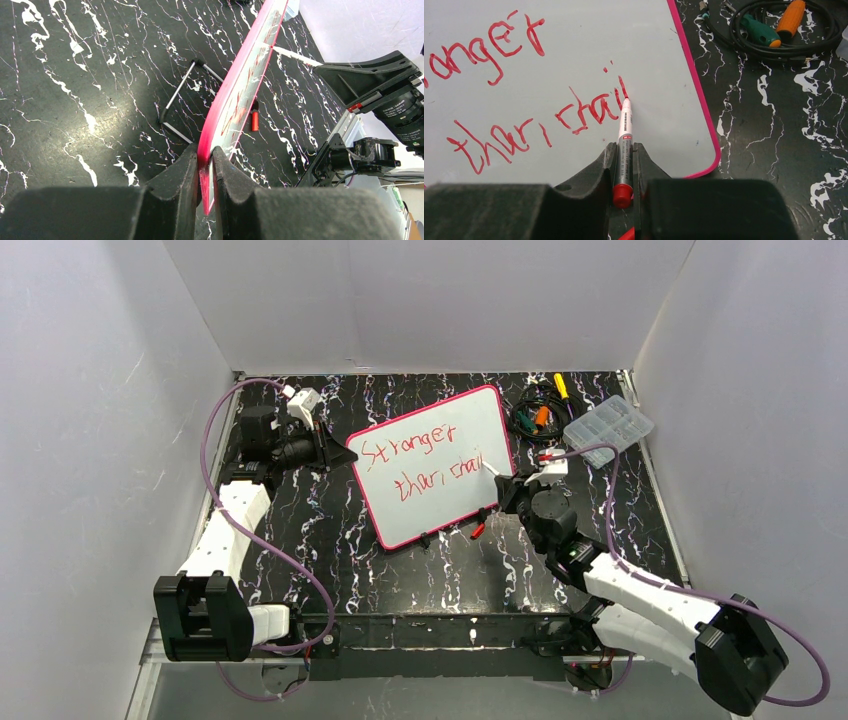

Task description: Write a sentence on the whiteboard

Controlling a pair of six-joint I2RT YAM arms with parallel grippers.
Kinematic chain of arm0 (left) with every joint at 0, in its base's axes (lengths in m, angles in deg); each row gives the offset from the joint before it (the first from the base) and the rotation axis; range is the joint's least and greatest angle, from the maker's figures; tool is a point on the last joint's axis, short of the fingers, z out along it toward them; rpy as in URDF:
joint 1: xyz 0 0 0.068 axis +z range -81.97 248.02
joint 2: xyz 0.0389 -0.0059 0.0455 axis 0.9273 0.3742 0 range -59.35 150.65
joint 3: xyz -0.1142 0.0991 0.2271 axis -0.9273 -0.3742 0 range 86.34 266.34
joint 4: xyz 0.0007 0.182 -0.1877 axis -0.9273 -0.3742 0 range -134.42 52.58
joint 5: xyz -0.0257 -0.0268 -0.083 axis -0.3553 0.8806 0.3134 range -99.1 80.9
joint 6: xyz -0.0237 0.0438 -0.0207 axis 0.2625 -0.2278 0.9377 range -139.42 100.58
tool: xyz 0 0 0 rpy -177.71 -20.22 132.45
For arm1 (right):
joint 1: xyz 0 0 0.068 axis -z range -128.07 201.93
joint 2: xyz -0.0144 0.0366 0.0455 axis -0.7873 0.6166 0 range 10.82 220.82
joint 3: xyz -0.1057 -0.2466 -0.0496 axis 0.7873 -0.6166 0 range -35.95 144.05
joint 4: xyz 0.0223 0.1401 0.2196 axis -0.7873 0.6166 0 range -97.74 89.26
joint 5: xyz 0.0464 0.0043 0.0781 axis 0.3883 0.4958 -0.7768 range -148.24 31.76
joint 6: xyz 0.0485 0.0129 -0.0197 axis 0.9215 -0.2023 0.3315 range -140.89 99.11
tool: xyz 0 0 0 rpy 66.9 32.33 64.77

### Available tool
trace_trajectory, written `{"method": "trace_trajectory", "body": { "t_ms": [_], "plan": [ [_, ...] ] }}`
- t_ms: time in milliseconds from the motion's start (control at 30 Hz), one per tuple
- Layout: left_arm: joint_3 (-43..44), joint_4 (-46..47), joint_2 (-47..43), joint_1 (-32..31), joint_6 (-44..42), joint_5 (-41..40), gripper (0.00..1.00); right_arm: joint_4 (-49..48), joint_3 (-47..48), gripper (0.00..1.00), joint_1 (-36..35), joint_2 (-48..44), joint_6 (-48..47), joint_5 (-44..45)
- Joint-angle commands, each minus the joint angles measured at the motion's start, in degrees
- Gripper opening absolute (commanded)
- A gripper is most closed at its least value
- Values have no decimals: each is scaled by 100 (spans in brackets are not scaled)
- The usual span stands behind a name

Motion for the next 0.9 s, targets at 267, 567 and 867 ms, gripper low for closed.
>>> {"method": "trace_trajectory", "body": {
  "t_ms": [267, 567, 867],
  "plan": [
    [-28, -60, -105, -37, -83, 20, 0, 363, -160, 1, 2, -226, 289, 26],
    [-39, -60, -123, -37, -83, 20, 0, 522, -131, 1, 0, -301, 277, 172],
    [-40, -56, -132, -37, -83, 11, 0, 569, 247, 1, 5, -304, -122, 451]
  ]
}}
